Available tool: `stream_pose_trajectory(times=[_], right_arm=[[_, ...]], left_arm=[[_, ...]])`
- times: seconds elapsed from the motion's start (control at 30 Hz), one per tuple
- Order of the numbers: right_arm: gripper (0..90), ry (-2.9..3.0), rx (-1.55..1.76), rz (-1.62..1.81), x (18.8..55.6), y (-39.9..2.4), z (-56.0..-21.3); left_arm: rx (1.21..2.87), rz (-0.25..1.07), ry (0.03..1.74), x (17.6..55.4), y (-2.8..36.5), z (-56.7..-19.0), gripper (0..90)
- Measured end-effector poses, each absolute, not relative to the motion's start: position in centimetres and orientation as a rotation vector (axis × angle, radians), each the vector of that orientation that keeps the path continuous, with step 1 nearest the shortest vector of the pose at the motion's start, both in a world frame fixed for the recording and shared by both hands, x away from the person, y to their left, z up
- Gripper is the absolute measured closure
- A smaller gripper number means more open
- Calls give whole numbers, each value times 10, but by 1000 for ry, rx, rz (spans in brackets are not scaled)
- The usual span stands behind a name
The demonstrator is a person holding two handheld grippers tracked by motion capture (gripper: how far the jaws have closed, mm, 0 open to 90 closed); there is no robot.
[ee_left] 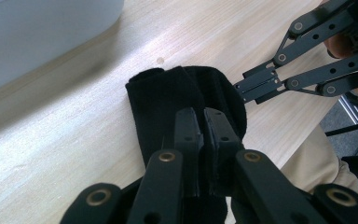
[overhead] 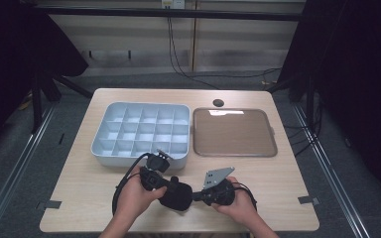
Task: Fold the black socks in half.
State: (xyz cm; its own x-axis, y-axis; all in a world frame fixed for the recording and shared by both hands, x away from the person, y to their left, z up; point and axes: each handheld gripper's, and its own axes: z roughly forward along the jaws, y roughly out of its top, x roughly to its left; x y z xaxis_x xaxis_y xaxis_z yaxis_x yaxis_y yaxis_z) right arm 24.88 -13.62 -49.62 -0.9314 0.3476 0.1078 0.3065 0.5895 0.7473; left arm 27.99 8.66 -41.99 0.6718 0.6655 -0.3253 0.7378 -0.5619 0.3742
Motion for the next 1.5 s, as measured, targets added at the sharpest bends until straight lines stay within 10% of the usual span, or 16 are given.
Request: stream_pose_trajectory(times=[1.5], right_arm=[[900, 2753, 585, 1280, 250, -136, -497]], left_arm=[[2419, -182, 1101, 274, 73, -449, 843]])
